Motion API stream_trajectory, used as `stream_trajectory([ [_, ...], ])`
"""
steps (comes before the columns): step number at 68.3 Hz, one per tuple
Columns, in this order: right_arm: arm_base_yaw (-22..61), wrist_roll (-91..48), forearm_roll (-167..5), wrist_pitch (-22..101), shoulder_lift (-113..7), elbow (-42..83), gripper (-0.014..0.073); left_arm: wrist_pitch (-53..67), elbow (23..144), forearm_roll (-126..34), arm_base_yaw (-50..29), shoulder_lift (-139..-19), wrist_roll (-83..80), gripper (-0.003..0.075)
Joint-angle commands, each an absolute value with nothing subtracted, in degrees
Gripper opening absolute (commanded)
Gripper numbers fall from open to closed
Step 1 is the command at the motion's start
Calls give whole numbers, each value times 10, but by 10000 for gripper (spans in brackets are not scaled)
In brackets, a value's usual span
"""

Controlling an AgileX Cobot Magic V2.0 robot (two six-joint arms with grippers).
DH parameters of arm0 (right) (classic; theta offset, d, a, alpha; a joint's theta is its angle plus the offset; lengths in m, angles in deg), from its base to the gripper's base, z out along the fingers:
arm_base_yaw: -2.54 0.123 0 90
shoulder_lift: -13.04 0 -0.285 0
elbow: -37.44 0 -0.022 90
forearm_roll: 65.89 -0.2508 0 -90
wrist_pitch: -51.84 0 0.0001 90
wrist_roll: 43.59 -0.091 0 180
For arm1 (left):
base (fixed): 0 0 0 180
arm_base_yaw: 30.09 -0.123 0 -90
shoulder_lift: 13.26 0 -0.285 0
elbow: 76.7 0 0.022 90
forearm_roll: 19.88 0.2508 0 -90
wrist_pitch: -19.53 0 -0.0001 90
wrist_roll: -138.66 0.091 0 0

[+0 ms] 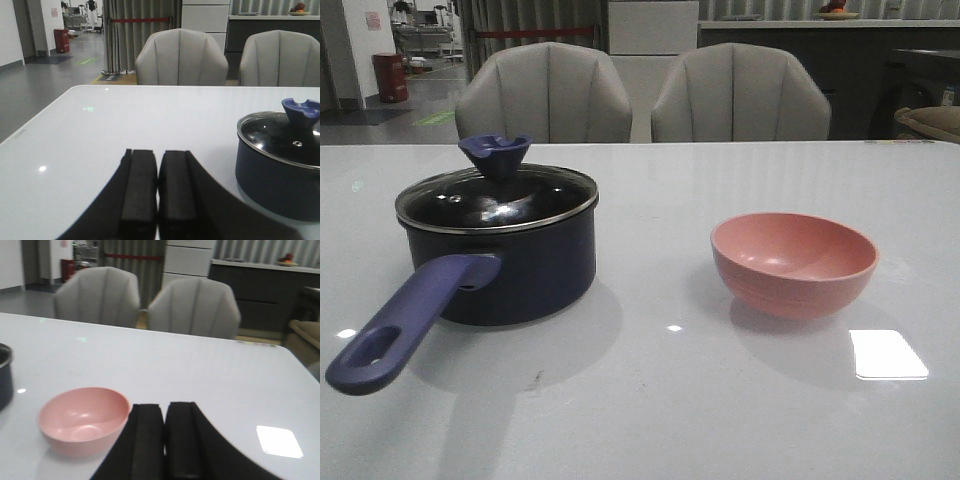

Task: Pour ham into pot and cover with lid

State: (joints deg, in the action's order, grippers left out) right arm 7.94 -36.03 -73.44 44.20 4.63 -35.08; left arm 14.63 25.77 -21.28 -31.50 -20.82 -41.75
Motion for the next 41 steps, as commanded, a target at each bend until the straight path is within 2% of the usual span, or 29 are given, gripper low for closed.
stream_trajectory([
  [1,40,-412,-685,518,53,-367,147,195,246,-216,-316,-197,-423,132],
  [12,39,-451,-664,559,70,-410,147,195,246,-216,-316,-197,-423,132],
  [41,86,-466,-649,550,70,-410,147,195,246,-216,-316,-197,-423,132],
])
